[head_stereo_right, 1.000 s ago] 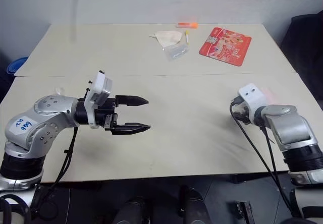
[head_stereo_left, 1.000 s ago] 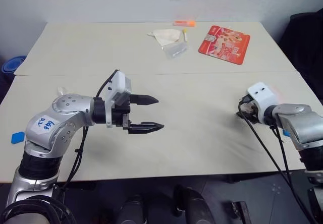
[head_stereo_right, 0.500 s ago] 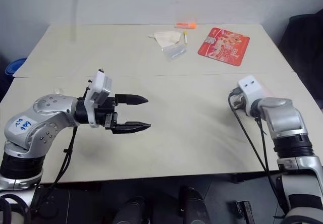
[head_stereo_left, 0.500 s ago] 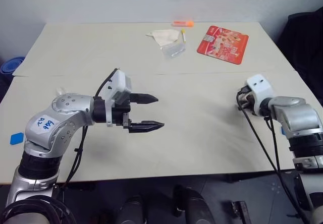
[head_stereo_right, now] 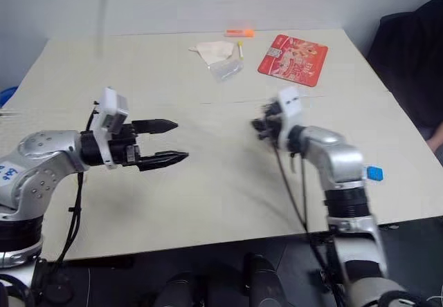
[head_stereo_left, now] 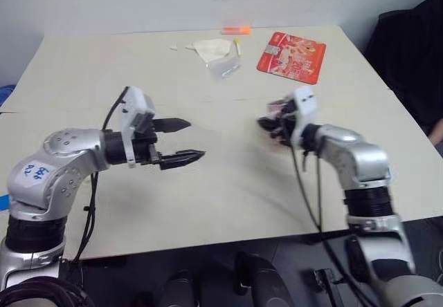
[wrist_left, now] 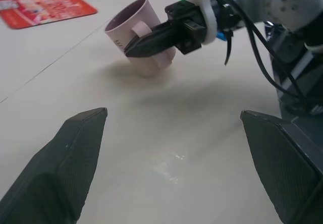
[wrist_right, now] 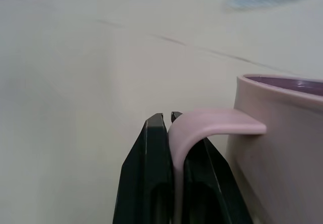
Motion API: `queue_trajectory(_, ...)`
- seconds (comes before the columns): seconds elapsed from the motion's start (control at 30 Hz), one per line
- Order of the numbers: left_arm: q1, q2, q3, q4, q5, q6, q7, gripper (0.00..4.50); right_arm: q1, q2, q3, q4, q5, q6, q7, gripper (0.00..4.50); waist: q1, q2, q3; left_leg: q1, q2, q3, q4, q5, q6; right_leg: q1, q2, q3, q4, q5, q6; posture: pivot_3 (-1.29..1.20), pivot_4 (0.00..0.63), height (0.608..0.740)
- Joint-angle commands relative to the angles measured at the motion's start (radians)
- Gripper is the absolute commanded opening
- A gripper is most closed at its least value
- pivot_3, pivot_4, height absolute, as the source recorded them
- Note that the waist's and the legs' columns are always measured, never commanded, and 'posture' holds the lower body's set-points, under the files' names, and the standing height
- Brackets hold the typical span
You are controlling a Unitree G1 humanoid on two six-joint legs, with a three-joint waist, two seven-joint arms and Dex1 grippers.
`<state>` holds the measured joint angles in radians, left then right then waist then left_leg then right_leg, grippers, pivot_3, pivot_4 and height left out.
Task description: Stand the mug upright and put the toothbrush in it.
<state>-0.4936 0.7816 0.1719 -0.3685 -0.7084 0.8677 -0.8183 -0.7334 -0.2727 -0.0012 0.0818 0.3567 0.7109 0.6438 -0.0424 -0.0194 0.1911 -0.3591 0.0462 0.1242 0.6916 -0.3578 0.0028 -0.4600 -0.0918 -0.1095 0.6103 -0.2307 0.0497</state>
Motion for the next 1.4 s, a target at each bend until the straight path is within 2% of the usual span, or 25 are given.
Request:
queue_trajectory(0.03,0.012,0.039,0.091,-0.085,-0.059,0.040,0.032,4.50,-0.012,0.133,0.028,0.010,0.026,-0.143,-0.004,0.00,0.006,0.000,0.000,-0.003,0.000,0.000,0.001,0.000,-0.001,-0.004,0.000,0.000,0.001,0.000,0.000,0.00,0.150,0.740)
queue_trajectory(0.13,0.029,0.065,0.122,-0.119,-0.080,0.071,0.055,4.50,0.016,0.240,0.077,0.081,0.011,-0.288,0.038,0.00,0.012,0.000,0.000,-0.005,0.000,0.000,0.002,0.001,-0.001,-0.005,0.004,0.000,0.001,0.000,0.000,0.00,0.150,0.740)
queue_trajectory(0.23,0.038,0.091,0.144,-0.139,-0.104,0.093,0.066,4.50,0.036,0.301,0.097,0.149,0.010,-0.401,0.085,0.00,0.016,0.000,0.000,-0.007,-0.001,-0.002,0.005,0.001,0.000,-0.004,0.004,0.000,0.001,0.000,0.000,0.00,0.150,0.740)
queue_trajectory(0.37,0.049,0.123,0.163,-0.151,-0.128,0.112,0.071,4.50,0.067,0.312,0.124,0.229,-0.017,-0.513,0.140,0.00,0.015,0.000,0.000,-0.008,-0.001,-0.003,0.006,0.000,0.000,-0.004,0.004,-0.001,0.002,0.000,0.000,0.00,0.150,0.740)
queue_trajectory(0.47,0.075,0.142,0.179,-0.163,-0.140,0.124,0.076,4.50,0.110,0.275,0.143,0.238,-0.038,-0.545,0.186,0.00,0.013,0.000,0.000,-0.007,0.000,-0.003,0.006,0.000,0.000,-0.004,0.005,0.000,0.002,0.000,0.000,0.00,0.150,0.740)
queue_trajectory(0.57,0.116,0.164,0.204,-0.175,-0.154,0.127,0.064,4.50,0.147,0.240,0.165,0.189,-0.030,-0.505,0.217,0.71,0.013,0.000,0.000,-0.007,0.000,-0.003,0.006,0.000,0.000,-0.004,0.005,0.000,0.003,0.000,0.000,0.00,0.150,0.740)
queue_trajectory(0.7,0.164,0.201,0.241,-0.182,-0.179,0.128,0.039,4.50,0.193,0.187,0.217,0.121,-0.057,-0.482,0.243,2.09,0.013,0.000,0.000,-0.008,0.000,-0.003,0.006,0.000,0.000,-0.004,0.004,0.000,0.003,0.000,0.000,0.00,0.150,0.740)
queue_trajectory(0.93,0.182,0.224,0.243,-0.165,-0.176,0.117,0.024,4.50,0.208,0.126,0.238,0.034,-0.103,-0.417,0.203,4.48,0.013,0.000,0.000,-0.006,0.001,-0.003,0.006,0.000,-0.002,-0.004,0.007,0.000,0.004,-0.001,-0.003,0.00,0.150,0.740)
queue_trajectory(1.03,0.206,0.227,0.265,-0.165,-0.170,0.124,0.032,4.50,0.223,0.066,0.233,-0.044,-0.112,-0.360,0.200,4.48,0.015,0.000,0.000,-0.007,0.001,-0.003,0.006,0.000,-0.002,-0.005,0.006,0.000,0.004,-0.001,-0.003,0.00,0.150,0.740)
queue_trajectory(1.2,0.297,0.223,0.390,-0.149,-0.163,0.183,0.102,4.50,0.286,-0.138,0.158,-0.294,-0.015,-0.159,0.264,4.48,0.016,0.001,0.000,-0.007,0.001,-0.004,0.006,0.000,-0.001,-0.005,0.006,0.000,0.003,-0.001,-0.003,0.00,0.150,0.740)
queue_trajectory(1.27,0.301,0.210,0.428,-0.117,-0.156,0.226,0.172,4.50,0.300,-0.210,0.115,-0.369,0.031,-0.102,0.279,4.48,0.017,0.000,0.000,-0.007,0.001,-0.004,0.006,0.000,-0.001,-0.005,0.006,-0.001,0.003,-0.001,-0.003,0.00,0.150,0.740)
queue_trajectory(1.4,0.190,0.163,0.445,0.035,-0.050,0.392,0.457,4.50,0.258,-0.355,-0.051,-0.512,0.217,0.065,0.311,4.48,0.021,0.001,0.001,-0.005,0.001,-0.004,0.006,0.000,-0.001,-0.004,0.007,0.000,0.004,-0.001,-0.003,0.00,0.150,0.740)
